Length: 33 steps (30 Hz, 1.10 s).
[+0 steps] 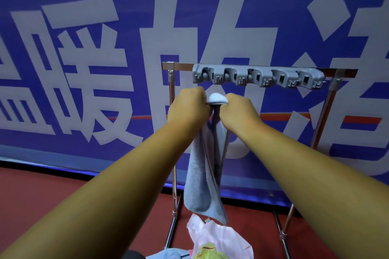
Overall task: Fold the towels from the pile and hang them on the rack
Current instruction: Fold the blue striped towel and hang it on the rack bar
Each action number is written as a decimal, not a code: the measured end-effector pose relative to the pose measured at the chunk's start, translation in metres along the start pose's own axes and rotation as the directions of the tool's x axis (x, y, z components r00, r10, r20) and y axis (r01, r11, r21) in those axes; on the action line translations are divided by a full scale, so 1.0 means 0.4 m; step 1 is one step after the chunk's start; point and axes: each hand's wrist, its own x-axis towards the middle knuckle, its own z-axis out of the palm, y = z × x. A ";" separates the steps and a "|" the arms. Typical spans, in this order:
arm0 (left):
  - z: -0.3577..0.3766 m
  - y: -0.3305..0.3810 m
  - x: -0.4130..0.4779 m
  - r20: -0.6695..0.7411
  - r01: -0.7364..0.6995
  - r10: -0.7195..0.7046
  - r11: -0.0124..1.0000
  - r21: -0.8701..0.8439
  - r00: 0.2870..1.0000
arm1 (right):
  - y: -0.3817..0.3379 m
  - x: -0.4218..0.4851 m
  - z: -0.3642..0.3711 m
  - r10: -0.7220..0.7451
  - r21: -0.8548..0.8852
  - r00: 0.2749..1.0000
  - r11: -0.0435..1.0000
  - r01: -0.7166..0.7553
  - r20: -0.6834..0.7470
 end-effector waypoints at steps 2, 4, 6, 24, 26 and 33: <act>0.003 -0.019 -0.012 0.017 0.034 -0.035 0.997 0.070 0.999 | -0.018 0.007 -0.009 -0.009 0.025 1.000 1.000 0.009 -0.028; 0.010 -0.042 -0.020 0.044 0.069 -0.076 0.988 0.141 0.996 | -0.032 0.014 -0.019 -0.002 0.033 0.999 0.999 0.003 -0.041; 0.014 -0.061 -0.016 0.048 0.096 -0.103 0.986 0.134 0.994 | -0.036 0.024 -0.027 0.003 0.034 0.999 0.999 -0.002 -0.047; -0.080 -0.092 0.157 -0.020 0.089 -0.087 0.983 0.163 0.996 | -0.094 0.118 0.031 -0.145 -0.184 0.984 0.975 0.125 -0.099; -0.090 -0.101 0.178 -0.039 0.081 -0.075 0.983 0.167 0.996 | -0.107 0.145 0.018 -0.170 -0.225 0.979 0.964 0.141 -0.113; -0.088 -0.114 0.249 -0.178 0.027 -0.008 0.994 0.104 0.984 | -0.149 0.219 -0.003 -0.157 -0.284 0.973 0.953 0.104 -0.168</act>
